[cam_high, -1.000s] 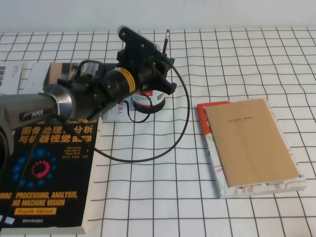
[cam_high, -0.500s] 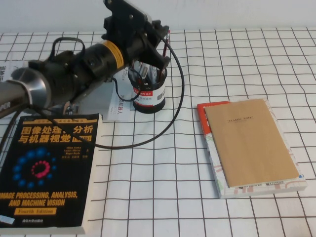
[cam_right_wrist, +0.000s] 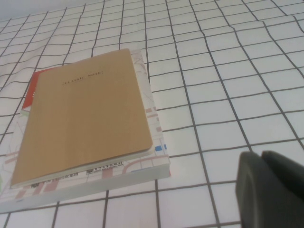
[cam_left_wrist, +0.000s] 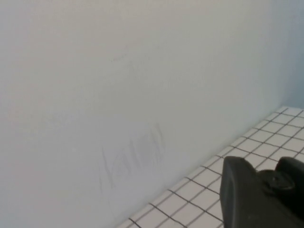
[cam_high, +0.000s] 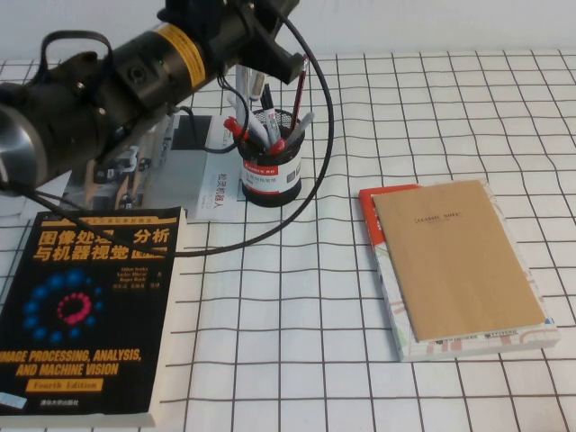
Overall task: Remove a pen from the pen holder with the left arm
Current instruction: 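Take a marker out of the pen holder and lay it on the table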
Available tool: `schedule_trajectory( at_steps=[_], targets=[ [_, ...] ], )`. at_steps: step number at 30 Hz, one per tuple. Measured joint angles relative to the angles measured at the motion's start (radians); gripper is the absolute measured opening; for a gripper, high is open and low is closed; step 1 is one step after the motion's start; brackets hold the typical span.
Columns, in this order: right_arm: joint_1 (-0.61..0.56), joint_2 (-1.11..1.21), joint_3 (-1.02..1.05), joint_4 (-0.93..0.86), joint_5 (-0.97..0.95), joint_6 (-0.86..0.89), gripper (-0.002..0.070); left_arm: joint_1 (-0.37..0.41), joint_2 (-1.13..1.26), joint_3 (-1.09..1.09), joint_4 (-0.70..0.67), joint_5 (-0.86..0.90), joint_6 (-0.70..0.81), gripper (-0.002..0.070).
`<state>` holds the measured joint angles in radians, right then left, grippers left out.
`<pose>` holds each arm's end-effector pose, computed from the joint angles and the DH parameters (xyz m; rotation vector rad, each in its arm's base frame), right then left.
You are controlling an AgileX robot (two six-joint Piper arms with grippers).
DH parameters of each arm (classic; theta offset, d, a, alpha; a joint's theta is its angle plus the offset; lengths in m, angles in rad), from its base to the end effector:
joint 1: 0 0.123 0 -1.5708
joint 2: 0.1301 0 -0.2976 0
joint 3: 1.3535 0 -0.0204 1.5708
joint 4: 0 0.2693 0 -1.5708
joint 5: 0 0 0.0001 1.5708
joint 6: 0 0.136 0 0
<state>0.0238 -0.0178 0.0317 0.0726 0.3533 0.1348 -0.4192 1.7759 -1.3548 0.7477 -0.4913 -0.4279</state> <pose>0.1019 0.0058 0.1589 0.1483 1.8478 0.1811 0.4278 -0.2383 0.3401 0.7517 1.3497 -0.3781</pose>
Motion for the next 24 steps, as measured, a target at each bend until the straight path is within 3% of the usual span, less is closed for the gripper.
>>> schedule_trajectory(
  at_steps=[6, 24],
  targets=[
    [0.0, 0.0, 0.0, 0.0, 0.0, 0.0, -0.0016, 0.0, 0.111, 0.0, -0.008, -0.035, -0.046, 0.0104],
    [0.0, 0.0, 0.0, 0.0, 0.0, 0.0, -0.0016, 0.02, 0.216, -0.034, -0.05, -0.137, 0.005, 0.0104]
  ],
)
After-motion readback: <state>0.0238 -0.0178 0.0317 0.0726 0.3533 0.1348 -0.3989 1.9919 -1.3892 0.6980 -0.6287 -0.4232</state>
